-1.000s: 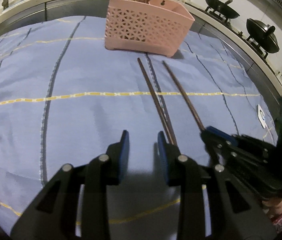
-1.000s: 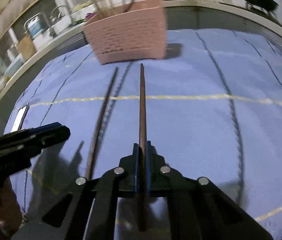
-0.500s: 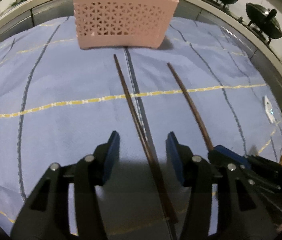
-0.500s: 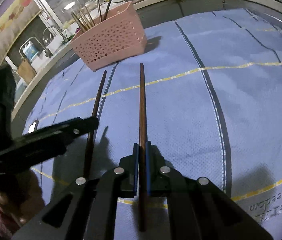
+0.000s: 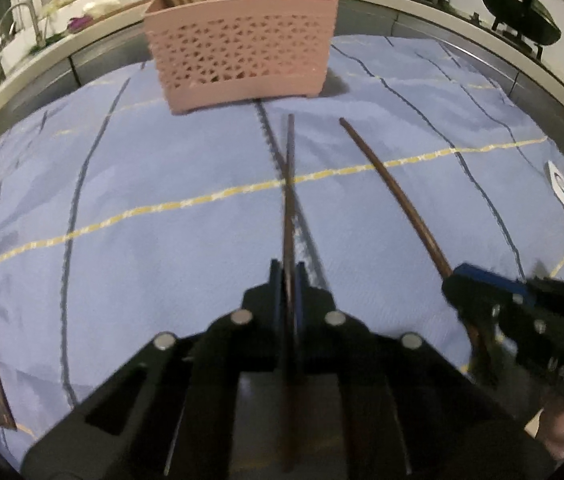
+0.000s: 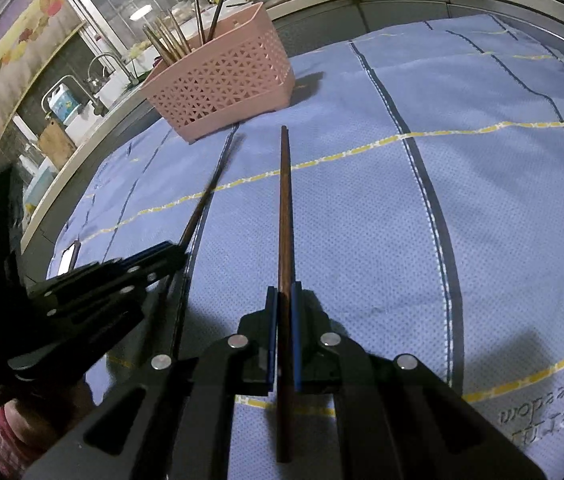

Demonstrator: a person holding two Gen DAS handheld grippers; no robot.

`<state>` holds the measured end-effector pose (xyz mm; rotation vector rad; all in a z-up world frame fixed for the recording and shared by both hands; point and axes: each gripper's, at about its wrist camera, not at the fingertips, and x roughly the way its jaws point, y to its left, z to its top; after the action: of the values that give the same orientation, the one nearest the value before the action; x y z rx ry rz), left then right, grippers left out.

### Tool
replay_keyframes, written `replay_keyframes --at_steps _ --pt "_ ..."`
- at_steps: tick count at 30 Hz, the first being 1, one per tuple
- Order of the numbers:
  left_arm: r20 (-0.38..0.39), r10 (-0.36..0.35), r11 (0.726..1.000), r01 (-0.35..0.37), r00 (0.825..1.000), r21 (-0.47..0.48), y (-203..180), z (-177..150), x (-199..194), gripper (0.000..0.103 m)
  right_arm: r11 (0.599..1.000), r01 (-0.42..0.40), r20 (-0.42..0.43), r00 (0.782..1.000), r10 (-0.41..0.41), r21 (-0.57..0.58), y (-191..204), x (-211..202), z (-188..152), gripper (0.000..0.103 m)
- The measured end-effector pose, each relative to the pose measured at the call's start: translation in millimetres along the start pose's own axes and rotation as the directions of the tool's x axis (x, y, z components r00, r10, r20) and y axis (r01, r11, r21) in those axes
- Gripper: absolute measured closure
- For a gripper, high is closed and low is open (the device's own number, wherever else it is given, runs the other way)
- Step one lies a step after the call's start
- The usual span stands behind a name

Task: Organize utensils
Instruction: 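Lift both held chopsticks and carry them over the pink basket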

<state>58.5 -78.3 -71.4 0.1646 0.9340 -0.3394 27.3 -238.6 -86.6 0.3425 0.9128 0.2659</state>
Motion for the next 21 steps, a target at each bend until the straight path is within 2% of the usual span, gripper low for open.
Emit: replay_keyframes --at_steps 6,10,11,14,17,21 --pt "-0.014 -0.063 0.997 0.063 0.998 -0.04 26.6 -27.8 -19.2 0.097 0.996 0.039 -0.01 0.999 -0.04 -0.08 12.6 0.2 -4.7 0.096" --pt "-0.036 -0.093 0.994 0.091 0.995 -0.067 34.2 -29.8 -21.5 0.096 0.991 0.052 -0.02 0.998 -0.055 -0.123 17.5 3.0 -1.7 0.095" --pt "-0.039 -0.092 0.994 0.089 0.995 -0.069 34.1 -26.0 -19.6 0.091 0.991 0.05 -0.026 0.998 -0.054 -0.12 17.0 4.2 0.8 0.094" --pt "-0.039 -0.058 0.996 0.055 0.998 -0.064 32.1 -14.1 -15.2 0.07 0.991 0.054 -0.039 0.998 -0.059 -0.123 17.0 7.2 7.9 0.092" --pt "-0.045 -0.026 0.999 0.024 0.999 -0.034 29.3 0.2 -5.0 0.07 0.988 0.058 -0.049 0.997 -0.065 -0.144 18.4 12.1 18.2 0.085" --pt "-0.052 0.0 1.0 -0.001 0.999 -0.009 26.0 17.8 6.1 0.07 0.982 0.066 -0.06 0.995 -0.078 -0.18 24.0 23.9 36.7 0.067"
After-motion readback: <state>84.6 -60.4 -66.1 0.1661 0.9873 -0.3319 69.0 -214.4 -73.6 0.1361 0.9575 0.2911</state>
